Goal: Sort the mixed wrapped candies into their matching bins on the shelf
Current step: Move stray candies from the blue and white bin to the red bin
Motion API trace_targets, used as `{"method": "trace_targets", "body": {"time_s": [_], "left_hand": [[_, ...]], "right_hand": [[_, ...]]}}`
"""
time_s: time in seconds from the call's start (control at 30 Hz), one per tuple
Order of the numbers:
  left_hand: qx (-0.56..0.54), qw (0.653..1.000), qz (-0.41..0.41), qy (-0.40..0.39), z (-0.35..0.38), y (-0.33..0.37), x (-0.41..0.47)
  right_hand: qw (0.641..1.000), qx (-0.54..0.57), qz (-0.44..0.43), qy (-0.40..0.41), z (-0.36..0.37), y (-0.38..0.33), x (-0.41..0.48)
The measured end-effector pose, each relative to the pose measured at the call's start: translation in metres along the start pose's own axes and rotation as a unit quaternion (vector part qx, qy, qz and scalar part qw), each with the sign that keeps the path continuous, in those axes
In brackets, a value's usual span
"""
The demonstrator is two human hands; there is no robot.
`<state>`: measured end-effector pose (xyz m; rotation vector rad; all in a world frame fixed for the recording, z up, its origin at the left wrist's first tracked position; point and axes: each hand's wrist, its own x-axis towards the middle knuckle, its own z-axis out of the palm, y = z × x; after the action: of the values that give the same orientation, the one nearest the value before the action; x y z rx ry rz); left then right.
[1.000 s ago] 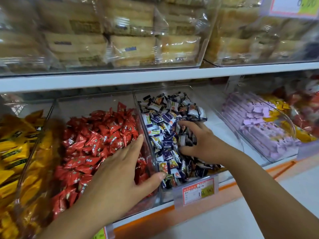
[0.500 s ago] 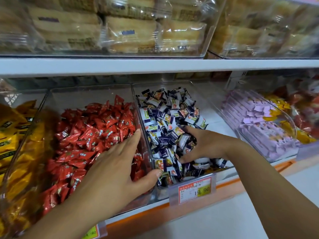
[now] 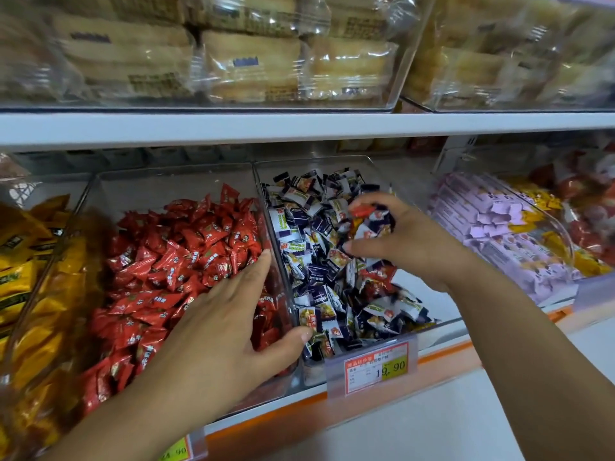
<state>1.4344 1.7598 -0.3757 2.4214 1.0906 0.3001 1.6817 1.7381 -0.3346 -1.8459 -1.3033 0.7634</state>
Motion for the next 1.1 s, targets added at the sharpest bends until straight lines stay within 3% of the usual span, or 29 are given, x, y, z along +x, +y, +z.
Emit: {"method": "trace_targets", "body": {"time_s": [0.13,0.27,0.37,0.57,0.73,1.0,1.1], "left_hand": [[0.001,1.0,-0.003,-0.004,-0.002,0.001,0.0],[0.004,1.0,-0.005,-0.014,-0.002,0.002,-0.001],[0.002,1.0,0.0,-0.005,-0.002,0.002,0.0],[-0.001,0.999,0.046,0.022,0.001,0.002,0.0],[-0.003,0.998,0.052,0.03,0.003,0.0,0.001],[-0.002,1.0,0.016,0.023,0.003,-0.005,-0.002],[0.0,1.0,0.012,0.017,0.002,-0.004,-0.003]], "right_hand": [[0.998,0.035,-0.038,-0.034,0.016,-0.016,0.002],[0.994,0.058,-0.003,-0.096,0.003,-0.022,-0.006],[0.992,0.081,0.023,-0.095,-0.013,-0.011,-0.011],[0.996,-0.078,0.028,-0.04,-0.017,0.013,-0.025],[0.989,-0.14,-0.022,0.038,-0.018,0.016,-0.031],[0.957,-0.29,-0.03,-0.002,0.008,0.032,-0.009],[0.944,-0.328,-0.037,0.019,0.014,0.039,0.003]]}}
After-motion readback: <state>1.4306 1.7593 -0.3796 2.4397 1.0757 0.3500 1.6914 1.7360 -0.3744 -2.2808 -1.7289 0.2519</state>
